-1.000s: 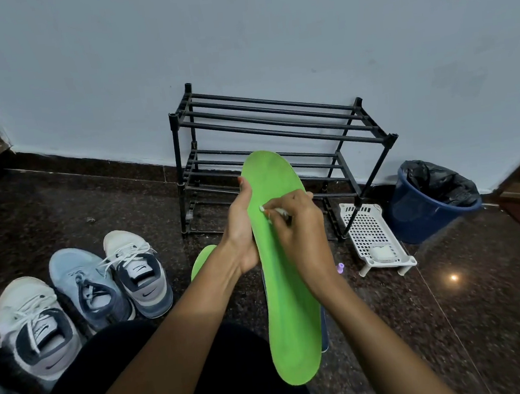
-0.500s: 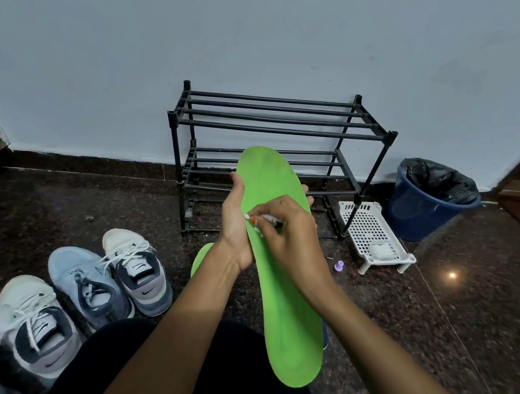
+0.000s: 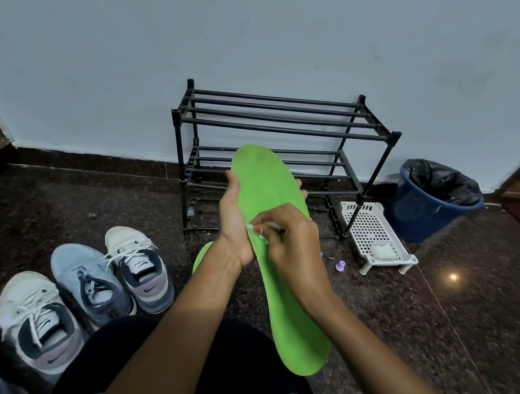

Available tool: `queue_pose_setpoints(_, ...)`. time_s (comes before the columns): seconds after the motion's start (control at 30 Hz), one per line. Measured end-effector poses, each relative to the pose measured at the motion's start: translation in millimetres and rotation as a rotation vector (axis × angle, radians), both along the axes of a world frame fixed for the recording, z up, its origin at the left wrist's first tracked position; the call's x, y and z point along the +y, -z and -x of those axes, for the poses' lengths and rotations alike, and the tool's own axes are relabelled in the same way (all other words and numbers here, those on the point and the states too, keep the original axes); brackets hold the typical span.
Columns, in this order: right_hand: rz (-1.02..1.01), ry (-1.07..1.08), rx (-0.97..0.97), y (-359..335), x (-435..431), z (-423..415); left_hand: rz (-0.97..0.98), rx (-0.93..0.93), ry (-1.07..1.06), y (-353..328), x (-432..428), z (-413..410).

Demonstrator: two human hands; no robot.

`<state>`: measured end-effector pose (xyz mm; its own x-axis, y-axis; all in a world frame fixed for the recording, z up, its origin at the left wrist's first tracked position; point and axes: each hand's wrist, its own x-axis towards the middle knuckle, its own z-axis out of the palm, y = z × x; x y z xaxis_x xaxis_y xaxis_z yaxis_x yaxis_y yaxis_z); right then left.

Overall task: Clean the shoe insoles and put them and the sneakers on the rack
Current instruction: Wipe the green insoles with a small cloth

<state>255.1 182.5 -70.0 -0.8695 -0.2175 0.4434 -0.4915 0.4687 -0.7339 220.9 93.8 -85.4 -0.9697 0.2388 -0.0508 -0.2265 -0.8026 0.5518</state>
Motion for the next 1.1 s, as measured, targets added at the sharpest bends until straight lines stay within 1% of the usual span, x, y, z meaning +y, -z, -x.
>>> queue_pose_setpoints(0.1, 0.002, 0.018, -0.031, -4, -4, 8, 0.001, 0.000, -0.002, 1, -1, -1)
queue_pose_setpoints(0.2, 0.005, -0.011, -0.039, 1, -5, -4, -0.030, -0.013, -0.031, 1, -3, -1)
queue_pose_setpoints(0.33, 0.004, -0.046, -0.032, 7, -3, -16, -0.019, -0.020, -0.052, -1, -4, 0)
queue_pose_setpoints(0.43, 0.002, -0.008, -0.041, 2, -2, -6, 0.011, -0.052, -0.056, -2, 1, -2)
queue_pose_setpoints(0.57, 0.046, 0.045, -0.040, -6, -5, 11, 0.069, -0.088, 0.005, -4, 3, -7)
queue_pose_setpoints(0.67, 0.044, 0.034, -0.034, -3, -7, 7, 0.098, -0.089, -0.042, -6, 2, -8)
queue_pose_setpoints(0.87, 0.004, -0.039, -0.050, 12, 5, -17, 0.095, -0.078, -0.122, -7, -1, -6)
queue_pose_setpoints(0.97, 0.017, -0.016, -0.054, 8, 3, -9, 0.119, -0.103, -0.125, -4, 0, -5)
queue_pose_setpoints(1.1, 0.056, 0.046, -0.042, -3, -5, 11, 0.201, -0.110, -0.106, -6, 2, -7)
